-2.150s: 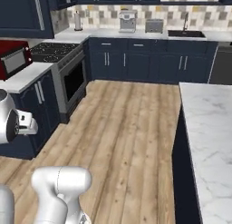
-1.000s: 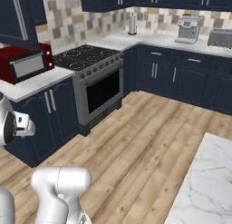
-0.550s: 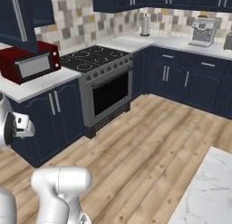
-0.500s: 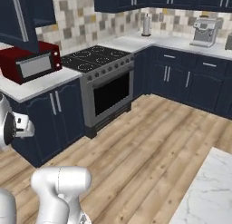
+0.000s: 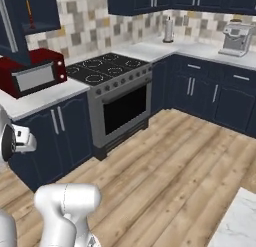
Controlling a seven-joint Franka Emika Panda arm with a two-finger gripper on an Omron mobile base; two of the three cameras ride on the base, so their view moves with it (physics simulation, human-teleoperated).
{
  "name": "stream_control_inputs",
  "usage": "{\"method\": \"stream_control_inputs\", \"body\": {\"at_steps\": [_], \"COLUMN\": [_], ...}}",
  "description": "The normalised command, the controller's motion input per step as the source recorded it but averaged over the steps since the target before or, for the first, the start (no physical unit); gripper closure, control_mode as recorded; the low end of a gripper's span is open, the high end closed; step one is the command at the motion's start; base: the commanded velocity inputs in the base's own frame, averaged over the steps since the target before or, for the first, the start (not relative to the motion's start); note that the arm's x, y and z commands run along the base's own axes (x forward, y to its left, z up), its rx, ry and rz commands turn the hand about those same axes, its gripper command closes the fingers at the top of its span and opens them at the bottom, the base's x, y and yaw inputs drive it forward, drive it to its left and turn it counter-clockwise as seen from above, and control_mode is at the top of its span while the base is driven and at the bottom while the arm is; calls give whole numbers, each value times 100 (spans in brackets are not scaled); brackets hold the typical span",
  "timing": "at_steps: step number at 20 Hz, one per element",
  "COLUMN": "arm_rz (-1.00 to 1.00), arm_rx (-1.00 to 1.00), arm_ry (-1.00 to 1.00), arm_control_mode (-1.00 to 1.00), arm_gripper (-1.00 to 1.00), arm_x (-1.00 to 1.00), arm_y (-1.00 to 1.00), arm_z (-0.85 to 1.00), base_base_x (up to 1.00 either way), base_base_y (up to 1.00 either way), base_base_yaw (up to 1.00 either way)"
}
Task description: Get the candle and the beer from the cabinet and move them to the dining counter.
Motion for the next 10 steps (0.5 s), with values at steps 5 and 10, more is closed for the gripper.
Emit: {"method": "stream_control_inputs", "body": {"at_steps": [5, 10], "arm_rz": [0, 0], "arm_rx": [0, 0], "arm_ry": [0, 0], "arm_control_mode": [100, 100], "arm_gripper": [-100, -100], "arm_x": [0, 0], "arm_y": [0, 0], "arm_z": [0, 0], "base_base_x": [79, 59], "base_base_y": [4, -20], "base_base_yaw": [11, 26]}}
